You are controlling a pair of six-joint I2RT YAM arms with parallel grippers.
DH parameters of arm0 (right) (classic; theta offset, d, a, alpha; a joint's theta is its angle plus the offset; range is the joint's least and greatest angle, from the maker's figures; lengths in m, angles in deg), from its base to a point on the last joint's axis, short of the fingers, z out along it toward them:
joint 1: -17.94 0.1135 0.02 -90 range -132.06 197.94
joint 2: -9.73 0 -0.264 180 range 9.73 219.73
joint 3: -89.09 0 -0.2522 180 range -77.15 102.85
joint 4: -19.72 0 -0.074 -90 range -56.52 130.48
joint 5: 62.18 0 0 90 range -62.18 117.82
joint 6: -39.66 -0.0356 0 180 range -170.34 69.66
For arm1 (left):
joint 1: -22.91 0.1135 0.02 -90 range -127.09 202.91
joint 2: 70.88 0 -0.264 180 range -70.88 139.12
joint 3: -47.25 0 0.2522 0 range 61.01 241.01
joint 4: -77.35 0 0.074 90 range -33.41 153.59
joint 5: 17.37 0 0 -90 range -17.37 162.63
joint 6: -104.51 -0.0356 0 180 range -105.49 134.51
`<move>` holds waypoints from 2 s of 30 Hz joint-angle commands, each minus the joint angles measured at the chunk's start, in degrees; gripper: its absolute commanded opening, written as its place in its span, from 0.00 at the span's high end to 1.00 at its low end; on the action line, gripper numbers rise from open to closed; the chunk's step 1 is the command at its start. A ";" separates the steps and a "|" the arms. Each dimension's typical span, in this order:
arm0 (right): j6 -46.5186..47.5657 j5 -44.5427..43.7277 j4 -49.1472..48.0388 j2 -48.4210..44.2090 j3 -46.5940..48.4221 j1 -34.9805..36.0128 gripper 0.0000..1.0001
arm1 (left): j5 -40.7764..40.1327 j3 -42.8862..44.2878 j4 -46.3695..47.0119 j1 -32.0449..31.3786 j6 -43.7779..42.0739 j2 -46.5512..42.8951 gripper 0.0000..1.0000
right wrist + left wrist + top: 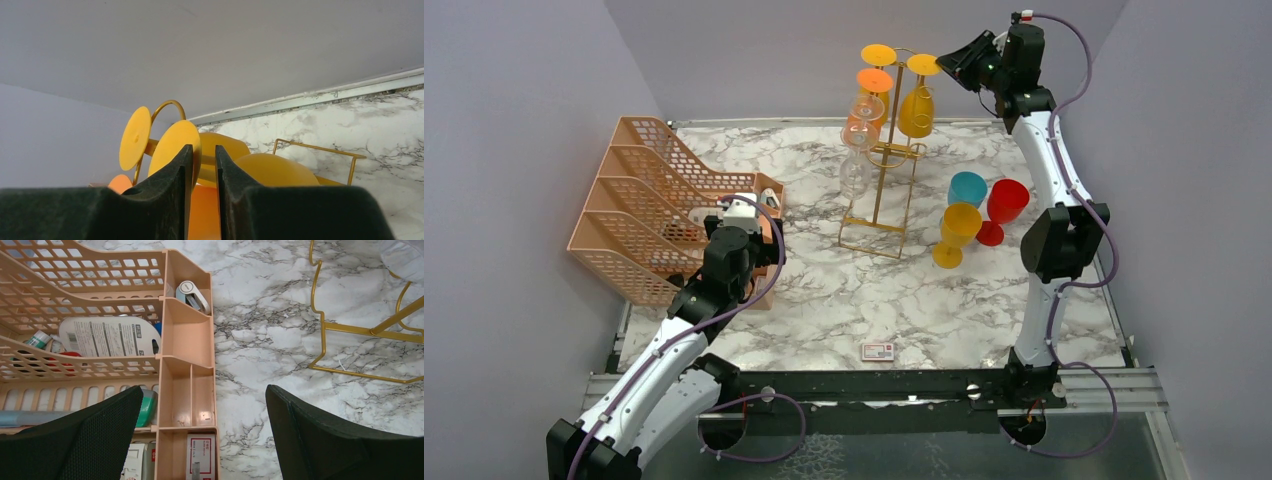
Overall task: Take the wine glass off the wine glass rack
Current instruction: Pick up the wine glass from the wine rack.
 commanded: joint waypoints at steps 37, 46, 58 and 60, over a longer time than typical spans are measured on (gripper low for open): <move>-1.83 -4.59 3.76 -0.22 7.82 1.99 0.99 | 0.78 1.00 -0.08 0.35 -0.97 -0.31 0.01; -3.24 -6.14 2.02 -2.11 5.24 2.04 0.99 | 0.96 1.08 -0.04 0.33 -1.02 -0.37 0.01; -1.80 -10.16 0.83 -5.31 2.12 2.04 0.99 | 0.61 1.09 -0.24 0.35 -1.02 -0.68 0.01; -1.47 -10.66 0.56 -6.05 1.45 2.02 0.99 | 0.65 1.09 -0.22 0.36 -1.02 -0.68 0.01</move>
